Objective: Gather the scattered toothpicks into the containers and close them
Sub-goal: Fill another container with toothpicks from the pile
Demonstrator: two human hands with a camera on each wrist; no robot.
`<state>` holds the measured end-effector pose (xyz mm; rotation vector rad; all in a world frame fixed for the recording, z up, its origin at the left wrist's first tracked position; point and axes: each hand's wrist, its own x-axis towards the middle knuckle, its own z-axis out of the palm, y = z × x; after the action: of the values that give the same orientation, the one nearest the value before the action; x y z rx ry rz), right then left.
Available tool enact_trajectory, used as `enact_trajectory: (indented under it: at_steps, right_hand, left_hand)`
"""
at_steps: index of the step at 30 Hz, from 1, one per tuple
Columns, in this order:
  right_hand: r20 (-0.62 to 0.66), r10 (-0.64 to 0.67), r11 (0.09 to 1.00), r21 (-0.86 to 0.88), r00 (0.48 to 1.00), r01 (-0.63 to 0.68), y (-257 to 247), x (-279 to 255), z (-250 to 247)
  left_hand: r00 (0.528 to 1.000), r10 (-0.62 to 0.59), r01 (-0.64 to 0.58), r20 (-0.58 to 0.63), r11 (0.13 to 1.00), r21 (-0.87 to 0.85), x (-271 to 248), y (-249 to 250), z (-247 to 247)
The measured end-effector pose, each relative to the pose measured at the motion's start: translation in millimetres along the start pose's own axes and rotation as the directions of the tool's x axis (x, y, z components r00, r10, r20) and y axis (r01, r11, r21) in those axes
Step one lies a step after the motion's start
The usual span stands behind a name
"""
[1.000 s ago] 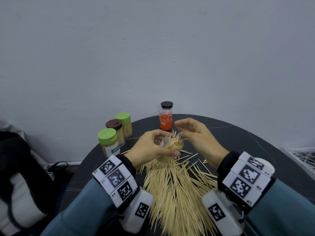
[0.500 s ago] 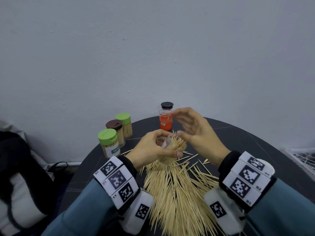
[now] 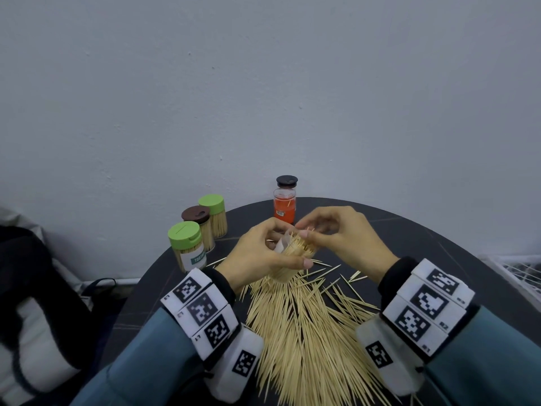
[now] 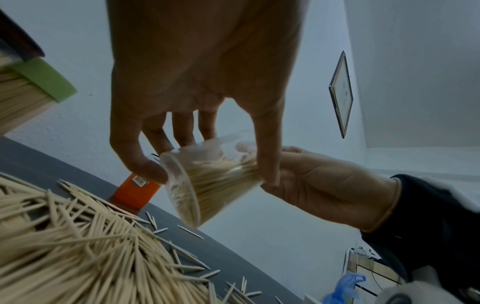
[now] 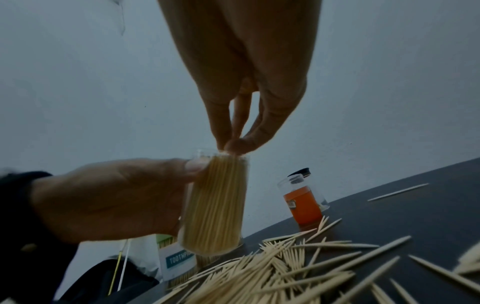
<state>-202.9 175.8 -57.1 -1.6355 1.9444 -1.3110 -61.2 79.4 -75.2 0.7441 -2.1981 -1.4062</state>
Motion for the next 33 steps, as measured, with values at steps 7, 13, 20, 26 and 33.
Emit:
enact_trajectory:
  at_steps: [7,13,20,26,33]
  right_hand:
    - [-0.007,-0.003,1.0,0.009,1.0,0.003,-4,-1,-4]
    - [-0.063,0.026,0.992,0.123,0.998,-0.018,-3,-2,-3]
    - [-0.045,0.03,0.988,0.152,0.999,-0.023,-5,-4,-5]
    - [-0.129,-0.019,0.994,0.106,0.992,0.033,-12,2,-12]
    - [0.507,0.004,0.864,-0.436,0.862,0.253,-23,4,12]
  left_hand:
    - [1.0,0.005,-0.005,-0.002,1.0,0.026,0,0,-1]
    - [1.0,0.013,-0.013,-0.009,1.0,0.017,1,-2,-1]
    - [0.999,0.036,-0.036,0.005,0.999,0.033,0,1,-3]
    - [0.999,0.028,-0.029,-0.046,0.999,-0.025,-4,11,-16]
    - [0.982,0.026,-0.045,-0.186,0.994,-0.095,-13,12,-53]
